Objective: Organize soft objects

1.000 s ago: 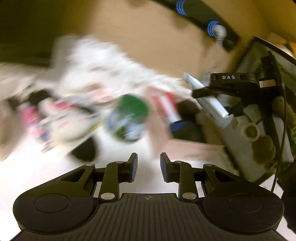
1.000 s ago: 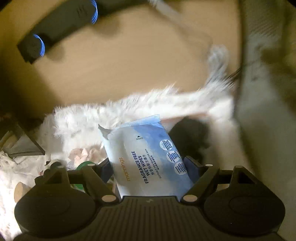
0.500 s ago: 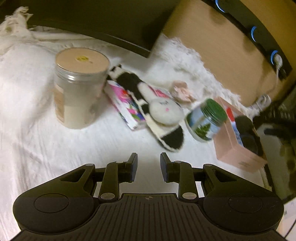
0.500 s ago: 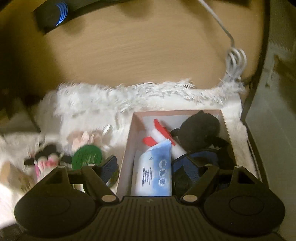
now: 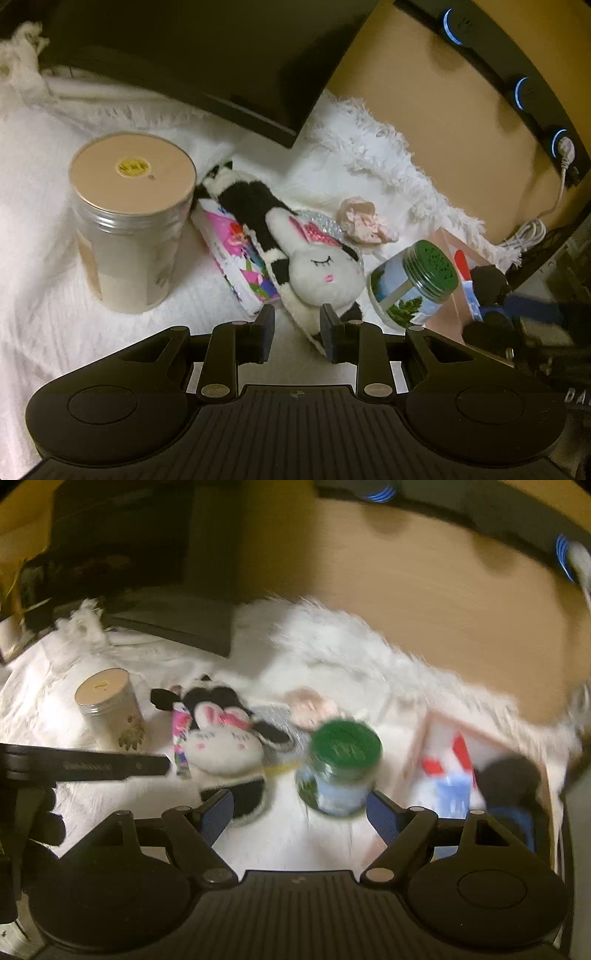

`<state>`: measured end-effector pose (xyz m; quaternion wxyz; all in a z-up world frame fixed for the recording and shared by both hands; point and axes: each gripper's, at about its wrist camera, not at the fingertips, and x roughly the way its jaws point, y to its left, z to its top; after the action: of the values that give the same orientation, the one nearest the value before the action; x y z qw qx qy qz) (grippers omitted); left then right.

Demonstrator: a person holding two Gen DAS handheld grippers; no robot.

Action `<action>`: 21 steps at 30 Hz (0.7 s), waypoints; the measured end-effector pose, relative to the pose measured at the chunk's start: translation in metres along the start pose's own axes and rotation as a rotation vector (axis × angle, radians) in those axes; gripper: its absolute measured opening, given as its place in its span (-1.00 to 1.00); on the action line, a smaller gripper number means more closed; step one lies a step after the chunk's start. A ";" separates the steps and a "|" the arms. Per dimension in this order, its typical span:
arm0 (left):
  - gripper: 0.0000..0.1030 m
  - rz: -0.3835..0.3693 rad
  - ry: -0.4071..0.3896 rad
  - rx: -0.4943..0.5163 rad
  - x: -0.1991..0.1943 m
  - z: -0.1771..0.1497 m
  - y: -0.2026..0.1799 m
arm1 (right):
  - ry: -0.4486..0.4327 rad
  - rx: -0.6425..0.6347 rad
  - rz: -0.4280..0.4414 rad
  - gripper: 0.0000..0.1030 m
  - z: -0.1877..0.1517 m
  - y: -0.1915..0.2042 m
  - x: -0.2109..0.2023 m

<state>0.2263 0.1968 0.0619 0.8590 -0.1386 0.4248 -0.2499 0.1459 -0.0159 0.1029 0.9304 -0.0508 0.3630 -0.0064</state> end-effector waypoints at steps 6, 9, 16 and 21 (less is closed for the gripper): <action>-0.43 -0.043 0.018 0.032 -0.002 0.000 -0.002 | 0.125 0.075 0.081 0.55 0.071 -0.010 0.049; -0.43 -0.072 0.043 0.041 -0.008 -0.006 0.002 | 0.261 0.213 0.079 0.55 0.107 -0.034 0.103; -0.43 -0.070 0.055 0.075 -0.020 -0.012 0.012 | 0.464 0.198 -0.116 0.08 0.123 -0.040 0.204; -0.43 -0.034 0.027 0.032 -0.018 -0.006 0.022 | 0.437 0.141 -0.007 -0.84 0.121 -0.021 0.197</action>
<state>0.2187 0.2248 0.0602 0.8510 -0.1288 0.4297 -0.2731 0.3732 -0.0350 0.0608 0.8308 0.0159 0.5545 -0.0458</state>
